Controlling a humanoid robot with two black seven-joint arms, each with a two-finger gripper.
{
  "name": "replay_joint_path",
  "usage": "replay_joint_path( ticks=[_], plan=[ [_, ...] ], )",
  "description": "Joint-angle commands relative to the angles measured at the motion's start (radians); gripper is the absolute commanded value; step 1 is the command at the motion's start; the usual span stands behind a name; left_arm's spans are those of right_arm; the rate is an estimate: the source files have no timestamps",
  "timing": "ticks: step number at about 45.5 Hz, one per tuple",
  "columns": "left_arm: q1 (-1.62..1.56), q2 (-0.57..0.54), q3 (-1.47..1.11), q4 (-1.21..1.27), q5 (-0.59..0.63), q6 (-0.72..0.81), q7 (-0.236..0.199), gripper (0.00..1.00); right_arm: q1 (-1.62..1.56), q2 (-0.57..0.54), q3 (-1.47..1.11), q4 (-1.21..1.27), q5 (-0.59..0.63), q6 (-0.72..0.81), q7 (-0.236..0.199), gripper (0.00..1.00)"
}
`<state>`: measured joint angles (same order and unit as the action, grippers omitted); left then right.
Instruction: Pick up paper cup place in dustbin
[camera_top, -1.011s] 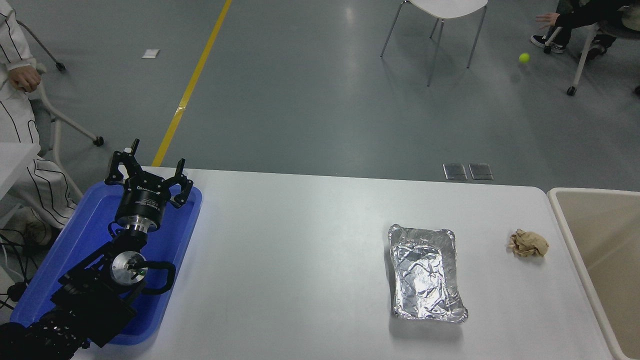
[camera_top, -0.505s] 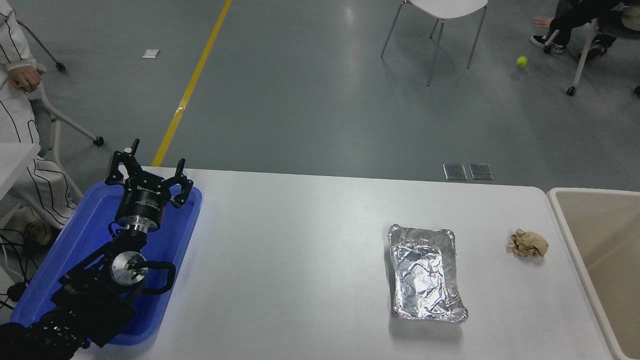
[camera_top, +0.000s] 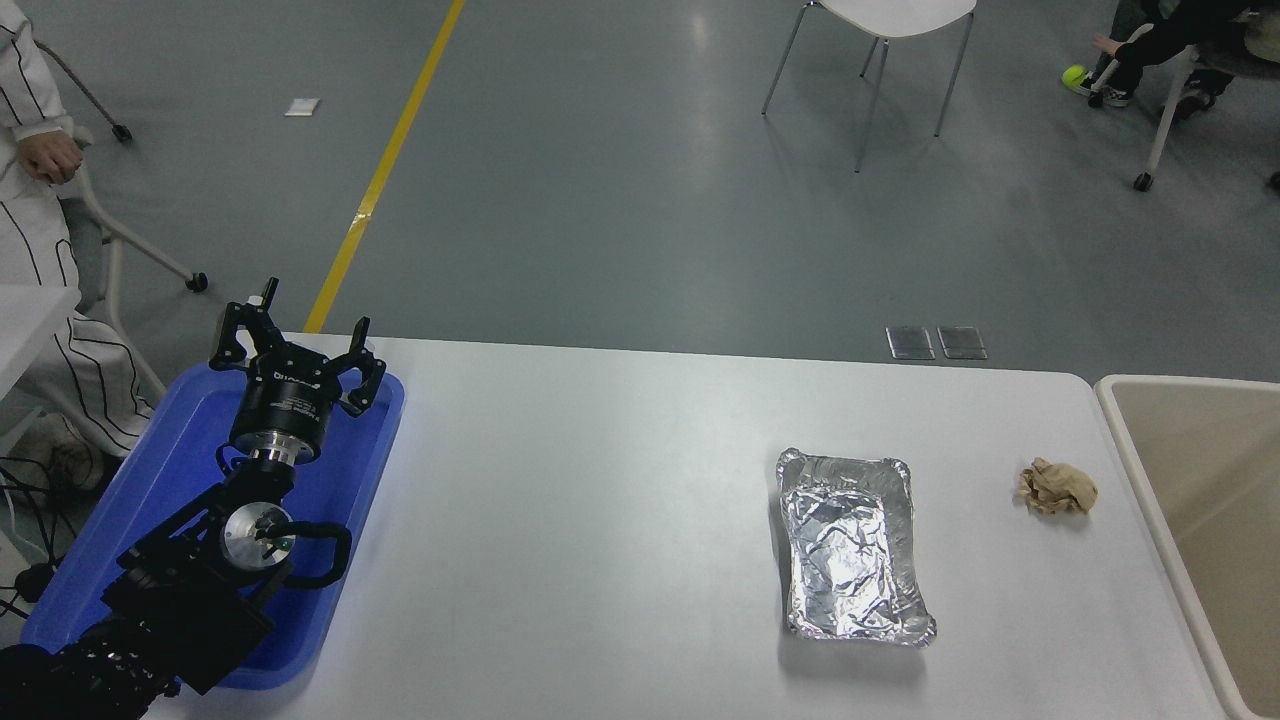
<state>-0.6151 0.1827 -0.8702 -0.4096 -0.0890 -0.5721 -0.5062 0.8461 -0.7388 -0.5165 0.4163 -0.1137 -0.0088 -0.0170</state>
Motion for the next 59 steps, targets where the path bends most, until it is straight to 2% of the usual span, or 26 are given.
replay_joint_path(
  ticks=[1, 11, 26, 33, 41, 46, 59],
  plan=[
    [0.000, 0.000, 0.000, 0.000, 0.000, 0.000, 0.000, 1.00, 0.103, -0.090, -0.017, 0.174, -0.003, 0.003, 0.000, 1.00],
    [0.000, 0.000, 0.000, 0.000, 0.000, 0.000, 0.000, 1.00, 0.204, -0.119, -0.152, 0.306, -0.040, 0.007, 0.003, 1.00],
    [0.000, 0.000, 0.000, 0.000, 0.000, 0.000, 0.000, 1.00, 0.643, -0.111, -0.612, 0.694, -0.052, 0.058, 0.005, 1.00],
    [0.000, 0.000, 0.000, 0.000, 0.000, 0.000, 0.000, 1.00, 0.849, -0.067, -0.755, 0.808, -0.063, 0.225, 0.003, 1.00],
    [0.000, 0.000, 0.000, 0.000, 0.000, 0.000, 0.000, 1.00, 1.099, 0.053, -0.887, 0.845, -0.095, 0.582, 0.003, 1.00],
    [0.000, 0.000, 0.000, 0.000, 0.000, 0.000, 0.000, 1.00, 1.223, 0.088, -0.896, 0.854, -0.096, 0.791, 0.003, 1.00],
    [0.000, 0.000, 0.000, 0.000, 0.000, 0.000, 0.000, 1.00, 1.398, 0.245, -0.889, 0.865, -0.098, 0.794, 0.000, 1.00]
  ],
)
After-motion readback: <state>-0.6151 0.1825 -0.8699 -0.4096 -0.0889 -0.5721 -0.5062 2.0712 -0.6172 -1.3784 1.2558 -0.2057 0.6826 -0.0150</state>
